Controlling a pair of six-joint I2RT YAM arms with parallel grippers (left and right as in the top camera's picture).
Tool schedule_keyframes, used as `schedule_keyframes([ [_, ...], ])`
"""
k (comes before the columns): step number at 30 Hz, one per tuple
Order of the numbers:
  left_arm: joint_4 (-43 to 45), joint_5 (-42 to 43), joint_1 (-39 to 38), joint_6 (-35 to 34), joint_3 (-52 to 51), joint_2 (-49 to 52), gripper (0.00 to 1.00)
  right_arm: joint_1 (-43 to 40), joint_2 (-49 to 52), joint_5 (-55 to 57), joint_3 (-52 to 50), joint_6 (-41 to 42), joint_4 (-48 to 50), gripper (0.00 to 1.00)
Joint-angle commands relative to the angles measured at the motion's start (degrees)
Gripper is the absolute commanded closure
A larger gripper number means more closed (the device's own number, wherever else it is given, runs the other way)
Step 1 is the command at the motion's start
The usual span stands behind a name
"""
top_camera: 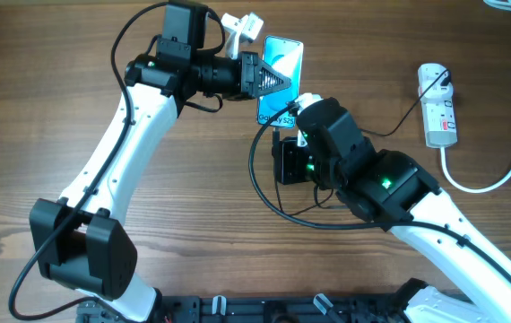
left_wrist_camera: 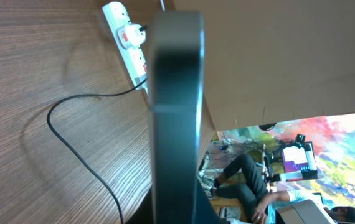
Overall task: Plug charger to phone and switch on socket
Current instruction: 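Push the USB-C plug upward into the phone's port with the right gripper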
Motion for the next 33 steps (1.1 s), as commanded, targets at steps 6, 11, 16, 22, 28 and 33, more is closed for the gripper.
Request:
schedule_keyframes([
  [6, 0.2, 0.8, -0.5, 0.1, 0.7, -0.9, 0.96, 0.2, 0.8, 0.5, 1.4, 0.8, 0.5, 0.95],
  [11, 0.2, 1.0, -0.5, 0.1, 0.7, -0.9, 0.96, 0.2, 0.8, 0.5, 1.4, 1.3, 0.7, 0.95],
  [16, 0.2, 1.0, -0.5, 0.1, 0.7, -0.9, 0.96, 0.2, 0.8, 0.5, 1.4, 1.5, 0.7, 0.95],
  [22, 0.2, 2.3, -0.5, 0.1, 0.7, -0.9, 0.96, 0.2, 0.8, 0.5, 1.4, 1.5, 0.7, 0.95],
  [28, 0.2, 2.3, -0.5, 0.1, 0.7, -0.9, 0.96, 0.2, 0.8, 0.0, 1.4, 1.5, 0.7, 0.95],
  [33, 0.3, 2.3, -0.5, 0.1, 0.7, -0.9, 0.96, 0.2, 0.8, -1.0, 1.4, 1.4, 0.7, 0.95],
])
